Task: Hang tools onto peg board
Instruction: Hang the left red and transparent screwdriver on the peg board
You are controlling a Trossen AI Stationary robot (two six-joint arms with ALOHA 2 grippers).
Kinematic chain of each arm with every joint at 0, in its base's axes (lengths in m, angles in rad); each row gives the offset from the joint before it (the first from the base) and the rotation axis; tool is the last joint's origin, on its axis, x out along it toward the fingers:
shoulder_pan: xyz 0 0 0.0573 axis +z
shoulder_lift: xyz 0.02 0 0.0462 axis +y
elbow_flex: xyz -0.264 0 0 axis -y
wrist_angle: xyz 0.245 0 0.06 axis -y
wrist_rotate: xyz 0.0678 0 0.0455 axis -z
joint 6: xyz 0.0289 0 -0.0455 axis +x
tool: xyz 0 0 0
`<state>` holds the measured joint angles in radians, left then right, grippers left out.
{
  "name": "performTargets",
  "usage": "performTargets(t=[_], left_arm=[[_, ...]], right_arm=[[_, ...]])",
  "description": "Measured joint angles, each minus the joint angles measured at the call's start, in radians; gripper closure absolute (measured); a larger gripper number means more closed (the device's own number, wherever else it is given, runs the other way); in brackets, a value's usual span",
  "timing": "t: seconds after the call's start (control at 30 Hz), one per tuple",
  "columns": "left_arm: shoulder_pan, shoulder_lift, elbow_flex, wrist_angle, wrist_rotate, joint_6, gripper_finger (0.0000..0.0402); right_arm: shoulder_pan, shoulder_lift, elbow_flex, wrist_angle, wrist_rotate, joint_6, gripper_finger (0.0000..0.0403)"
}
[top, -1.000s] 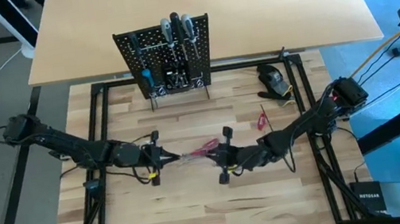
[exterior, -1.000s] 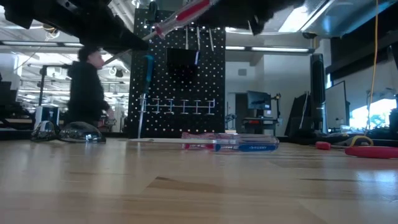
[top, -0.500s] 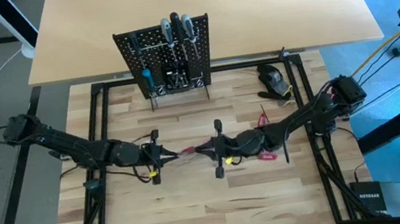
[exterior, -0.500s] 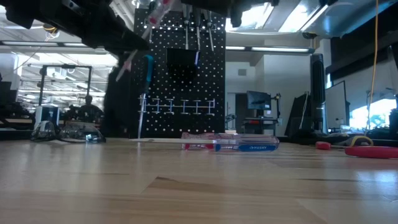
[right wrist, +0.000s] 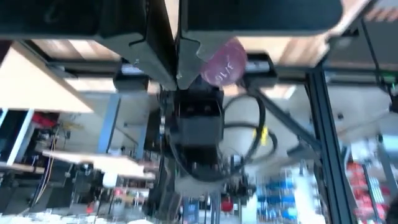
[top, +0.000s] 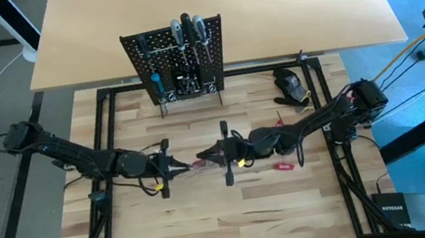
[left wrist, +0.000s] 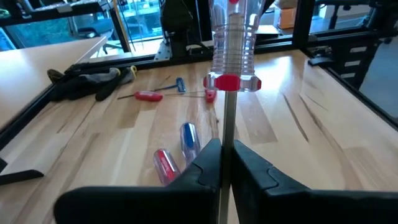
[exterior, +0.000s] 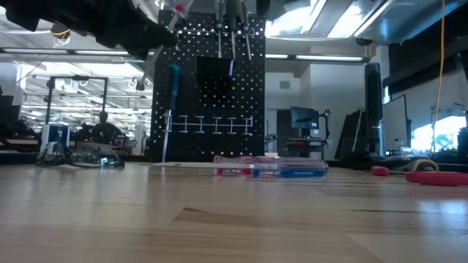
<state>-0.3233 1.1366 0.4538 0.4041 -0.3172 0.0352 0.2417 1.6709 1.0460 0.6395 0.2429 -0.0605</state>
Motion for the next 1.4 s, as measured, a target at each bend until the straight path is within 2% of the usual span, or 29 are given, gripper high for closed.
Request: performTargets(t=[0.17,0.3,0.4,0.5,0.67,0.83,1.1,1.4], left_arm=[[-0.009,-0.007,0.0,-0.009,-0.003,-0.006,0.0389],[-0.023,-0.044,0.0,-0.003,-0.03,-0.01,0.0389],[-0.023,-0.055,0.0,-0.023,-0.041,-0.01,0.0389],[-0.014,-0.05,0.0,-0.033,-0.041,-0.023,0.0389],[-0.008,-0.013,0.0,-0.028,-0.041,-0.023,0.0389],[-0.007,0.02,0.0,-0.019,-0.033,-0.018,0.0389],[-0.007,0.02,0.0,0.007,-0.022,-0.009,0.0389],[-0.008,0.021,-0.001,0.008,-0.014,0.008,0.0389]], right_arm=[[0.0,-0.024,0.032,-0.187,0.007,0.013,0.0386],[0.001,-0.042,0.051,-0.395,0.009,0.095,0.0386],[0.001,-0.045,0.053,-0.457,-0.001,0.153,0.0386],[0.001,-0.03,0.054,-0.429,-0.027,0.166,0.0386],[0.001,-0.003,0.054,-0.284,-0.069,0.133,0.0386],[0.002,-0.002,0.054,-0.215,-0.025,0.055,0.0386],[0.001,0.027,0.056,-0.085,-0.023,-0.044,0.0386],[-0.015,0.149,0.192,-0.092,-0.025,-0.116,0.0386]])
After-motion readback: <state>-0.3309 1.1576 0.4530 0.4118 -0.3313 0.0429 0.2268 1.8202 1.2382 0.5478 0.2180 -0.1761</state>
